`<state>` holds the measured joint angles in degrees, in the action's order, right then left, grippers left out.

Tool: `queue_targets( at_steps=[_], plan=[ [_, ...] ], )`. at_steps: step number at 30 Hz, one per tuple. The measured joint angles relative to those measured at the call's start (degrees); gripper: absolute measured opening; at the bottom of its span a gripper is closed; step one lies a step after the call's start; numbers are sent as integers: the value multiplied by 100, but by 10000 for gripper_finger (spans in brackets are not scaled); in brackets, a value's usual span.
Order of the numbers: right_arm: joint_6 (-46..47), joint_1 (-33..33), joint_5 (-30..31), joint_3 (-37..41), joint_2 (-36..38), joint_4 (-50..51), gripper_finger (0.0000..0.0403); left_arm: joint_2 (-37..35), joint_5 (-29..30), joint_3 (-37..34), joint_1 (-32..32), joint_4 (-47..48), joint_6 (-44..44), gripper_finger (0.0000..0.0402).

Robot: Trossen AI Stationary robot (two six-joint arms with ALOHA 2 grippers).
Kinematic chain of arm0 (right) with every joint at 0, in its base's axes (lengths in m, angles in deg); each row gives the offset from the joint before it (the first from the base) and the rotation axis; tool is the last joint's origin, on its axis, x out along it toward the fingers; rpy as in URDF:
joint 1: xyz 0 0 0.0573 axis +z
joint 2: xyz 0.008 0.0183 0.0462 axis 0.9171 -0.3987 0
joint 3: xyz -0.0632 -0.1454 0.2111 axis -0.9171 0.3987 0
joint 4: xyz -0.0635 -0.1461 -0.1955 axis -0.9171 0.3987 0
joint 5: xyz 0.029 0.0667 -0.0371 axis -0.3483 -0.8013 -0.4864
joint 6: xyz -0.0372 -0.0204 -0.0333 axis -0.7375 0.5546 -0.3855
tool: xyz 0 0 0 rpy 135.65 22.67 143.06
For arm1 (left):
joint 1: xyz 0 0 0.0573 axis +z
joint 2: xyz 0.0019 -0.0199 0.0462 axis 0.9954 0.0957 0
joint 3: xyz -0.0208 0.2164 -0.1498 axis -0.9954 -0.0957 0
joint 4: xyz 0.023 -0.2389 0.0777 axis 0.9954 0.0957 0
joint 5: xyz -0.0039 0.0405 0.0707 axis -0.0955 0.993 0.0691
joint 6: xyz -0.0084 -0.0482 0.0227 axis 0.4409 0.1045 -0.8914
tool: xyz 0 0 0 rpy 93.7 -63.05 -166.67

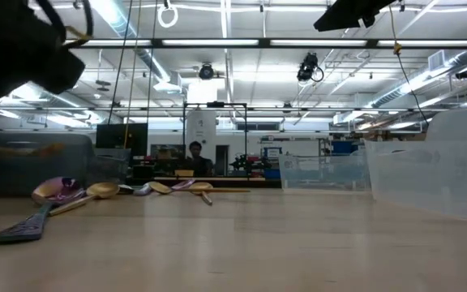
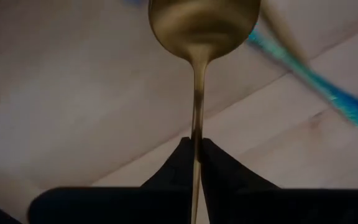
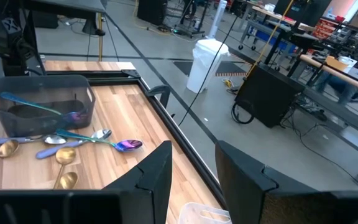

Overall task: Sort silverware by color (type)
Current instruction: Put the gold spoon into the bottom transparent bin

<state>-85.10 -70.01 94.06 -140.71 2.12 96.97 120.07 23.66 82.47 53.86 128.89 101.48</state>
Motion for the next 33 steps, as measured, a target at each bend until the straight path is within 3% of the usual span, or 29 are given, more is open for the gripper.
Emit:
queue_targets(
  at_steps=[7, 18, 25, 33],
  plan=[
    [98, -2, -60, 0, -2, 18, 132, -3, 554, 317, 189, -9, -581, 19],
    [595, 0, -283, 0, -301, 338, 132, -7, 872, 343, 583, -407, -1847, 20],
    [917, 0, -890, 2, -608, 477, 132, -9, 1148, 343, 927, -962, -3122, 20],
    [1456, 2, -1121, 2, -870, 1013, 132, -11, 1542, 343, 1253, -1772, -5014, 20]
  ],
)
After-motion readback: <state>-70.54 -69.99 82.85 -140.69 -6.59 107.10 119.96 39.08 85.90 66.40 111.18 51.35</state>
